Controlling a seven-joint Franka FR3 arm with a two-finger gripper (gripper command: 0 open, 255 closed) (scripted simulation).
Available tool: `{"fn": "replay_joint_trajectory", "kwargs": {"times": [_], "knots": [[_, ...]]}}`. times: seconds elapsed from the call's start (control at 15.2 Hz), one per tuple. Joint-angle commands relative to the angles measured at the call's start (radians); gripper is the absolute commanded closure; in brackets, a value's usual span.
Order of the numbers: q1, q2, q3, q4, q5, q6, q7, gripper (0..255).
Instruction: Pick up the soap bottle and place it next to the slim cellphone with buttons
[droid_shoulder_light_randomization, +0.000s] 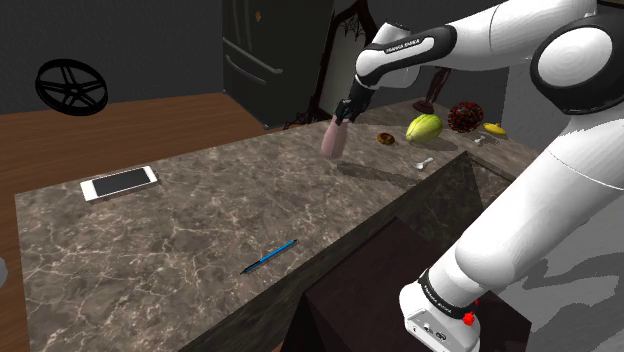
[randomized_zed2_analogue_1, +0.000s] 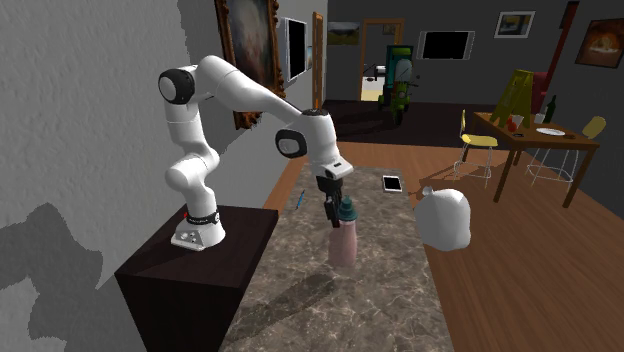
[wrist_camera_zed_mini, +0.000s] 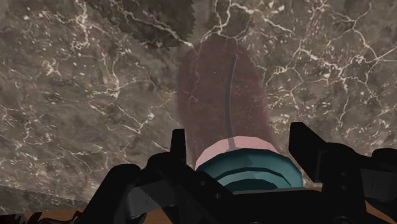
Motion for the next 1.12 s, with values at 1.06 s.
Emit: {"fn": "replay_joint_trajectory", "kwargs": {"times": [1.06], "knots": [[0.000,-0.068,0.003,0.172,-0.027,-0.238,0.025,255]]}}
